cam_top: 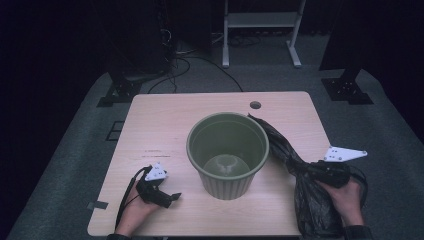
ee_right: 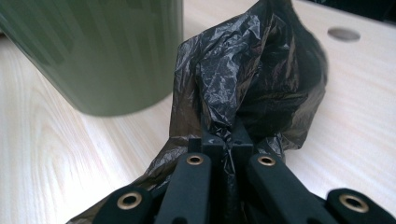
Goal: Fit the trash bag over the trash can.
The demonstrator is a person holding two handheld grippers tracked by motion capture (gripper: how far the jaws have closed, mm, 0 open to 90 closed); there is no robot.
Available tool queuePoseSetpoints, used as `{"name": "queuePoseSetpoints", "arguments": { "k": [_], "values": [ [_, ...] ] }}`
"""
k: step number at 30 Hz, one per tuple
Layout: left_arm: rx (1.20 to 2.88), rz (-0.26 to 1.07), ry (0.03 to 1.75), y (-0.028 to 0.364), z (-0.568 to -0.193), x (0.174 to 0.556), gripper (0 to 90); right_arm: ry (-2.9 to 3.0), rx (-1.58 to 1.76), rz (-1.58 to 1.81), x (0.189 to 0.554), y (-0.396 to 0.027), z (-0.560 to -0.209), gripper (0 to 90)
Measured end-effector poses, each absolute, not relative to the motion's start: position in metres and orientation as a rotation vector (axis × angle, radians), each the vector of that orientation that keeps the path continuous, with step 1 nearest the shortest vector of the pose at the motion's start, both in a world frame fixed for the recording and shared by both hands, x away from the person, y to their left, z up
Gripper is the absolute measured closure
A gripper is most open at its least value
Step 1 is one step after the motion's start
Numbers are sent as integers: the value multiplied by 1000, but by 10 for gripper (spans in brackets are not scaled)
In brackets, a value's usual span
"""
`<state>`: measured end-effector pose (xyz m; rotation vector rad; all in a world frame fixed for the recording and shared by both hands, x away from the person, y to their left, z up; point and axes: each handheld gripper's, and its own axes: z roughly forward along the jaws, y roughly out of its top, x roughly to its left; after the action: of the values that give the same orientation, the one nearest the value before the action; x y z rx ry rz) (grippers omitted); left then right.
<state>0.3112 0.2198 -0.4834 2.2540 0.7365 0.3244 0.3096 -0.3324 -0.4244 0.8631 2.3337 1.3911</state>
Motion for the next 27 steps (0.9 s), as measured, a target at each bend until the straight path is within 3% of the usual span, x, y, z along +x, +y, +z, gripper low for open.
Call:
{"name": "queuePoseSetpoints", "arguments": {
  "k": [27],
  "values": [
    [2250,329,752,220,-483,311,0,2213,581,1668,294,-334,-331,894]
  ]
}}
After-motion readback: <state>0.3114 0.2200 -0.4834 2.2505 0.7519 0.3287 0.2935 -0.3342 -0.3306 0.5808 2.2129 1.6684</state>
